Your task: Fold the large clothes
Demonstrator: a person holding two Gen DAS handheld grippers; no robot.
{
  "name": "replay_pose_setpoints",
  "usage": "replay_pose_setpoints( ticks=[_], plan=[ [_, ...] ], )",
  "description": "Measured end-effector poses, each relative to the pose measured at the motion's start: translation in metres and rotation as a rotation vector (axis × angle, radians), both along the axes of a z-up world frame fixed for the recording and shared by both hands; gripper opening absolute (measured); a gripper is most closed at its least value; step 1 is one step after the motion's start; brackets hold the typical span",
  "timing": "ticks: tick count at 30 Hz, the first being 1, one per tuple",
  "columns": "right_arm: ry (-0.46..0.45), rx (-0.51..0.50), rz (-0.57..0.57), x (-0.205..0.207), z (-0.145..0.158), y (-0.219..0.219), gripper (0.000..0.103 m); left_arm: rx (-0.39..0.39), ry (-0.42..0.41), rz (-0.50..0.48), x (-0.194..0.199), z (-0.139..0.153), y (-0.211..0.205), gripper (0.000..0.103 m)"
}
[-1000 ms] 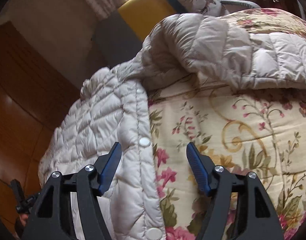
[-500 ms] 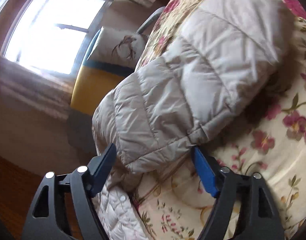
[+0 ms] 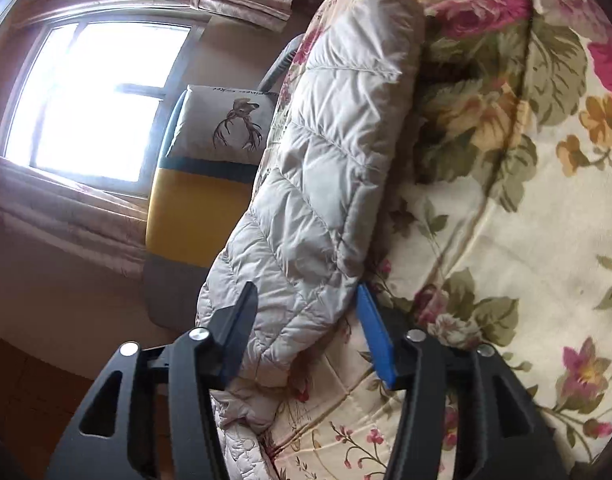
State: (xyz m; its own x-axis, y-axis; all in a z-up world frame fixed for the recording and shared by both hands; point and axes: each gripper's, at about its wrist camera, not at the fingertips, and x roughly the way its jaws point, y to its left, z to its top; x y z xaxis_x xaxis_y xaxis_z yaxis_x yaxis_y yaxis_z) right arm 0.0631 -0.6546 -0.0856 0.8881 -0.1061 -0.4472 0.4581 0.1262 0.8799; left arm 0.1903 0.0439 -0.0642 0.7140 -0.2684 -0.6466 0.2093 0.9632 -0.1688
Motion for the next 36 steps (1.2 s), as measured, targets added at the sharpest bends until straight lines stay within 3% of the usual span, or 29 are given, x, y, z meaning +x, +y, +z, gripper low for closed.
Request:
replay_pose_setpoints(
  ticks=[4, 7, 9, 12, 14, 18, 22, 28, 32, 36],
  plan=[
    [0.064, -0.01, -0.08, 0.01, 0.0, -0.018, 0.05, 0.014, -0.001, 0.001, 0.002, -0.003, -0.005, 0.099],
    [0.1, -0.037, -0.122, 0.007, -0.007, -0.032, 0.035, 0.012, -0.005, 0.002, 0.002, -0.003, -0.005, 0.099],
    [0.123, -0.045, -0.126, 0.005, -0.013, -0.04, 0.014, 0.013, -0.003, 0.001, 0.002, -0.003, -0.005, 0.099],
    [0.155, -0.063, -0.113, 0.006, -0.007, -0.041, 0.011, 0.009, 0.001, -0.002, 0.002, -0.005, -0.005, 0.099],
    [0.209, -0.143, -0.105, 0.011, 0.012, -0.036, 0.016, 0.0, 0.001, -0.005, 0.003, -0.006, -0.004, 0.099],
    [0.197, -0.317, -0.06, 0.02, 0.058, -0.008, 0.016, -0.009, -0.001, -0.007, 0.004, -0.006, -0.003, 0.099],
    [0.133, -0.493, 0.087, 0.053, 0.104, 0.052, 0.016, -0.013, -0.002, -0.007, 0.003, -0.006, -0.002, 0.099],
    [0.057, -0.842, 0.436, 0.118, 0.144, 0.194, 0.016, -0.011, -0.002, -0.006, 0.003, -0.006, -0.002, 0.099],
    [0.053, -1.039, 0.677, 0.146, 0.133, 0.29, 0.016, -0.011, -0.002, -0.006, 0.003, -0.006, -0.002, 0.099],
    [0.147, -1.148, 0.878, 0.17, 0.094, 0.352, 0.017, -0.009, -0.004, -0.006, 0.002, -0.006, -0.002, 0.099]
  ],
)
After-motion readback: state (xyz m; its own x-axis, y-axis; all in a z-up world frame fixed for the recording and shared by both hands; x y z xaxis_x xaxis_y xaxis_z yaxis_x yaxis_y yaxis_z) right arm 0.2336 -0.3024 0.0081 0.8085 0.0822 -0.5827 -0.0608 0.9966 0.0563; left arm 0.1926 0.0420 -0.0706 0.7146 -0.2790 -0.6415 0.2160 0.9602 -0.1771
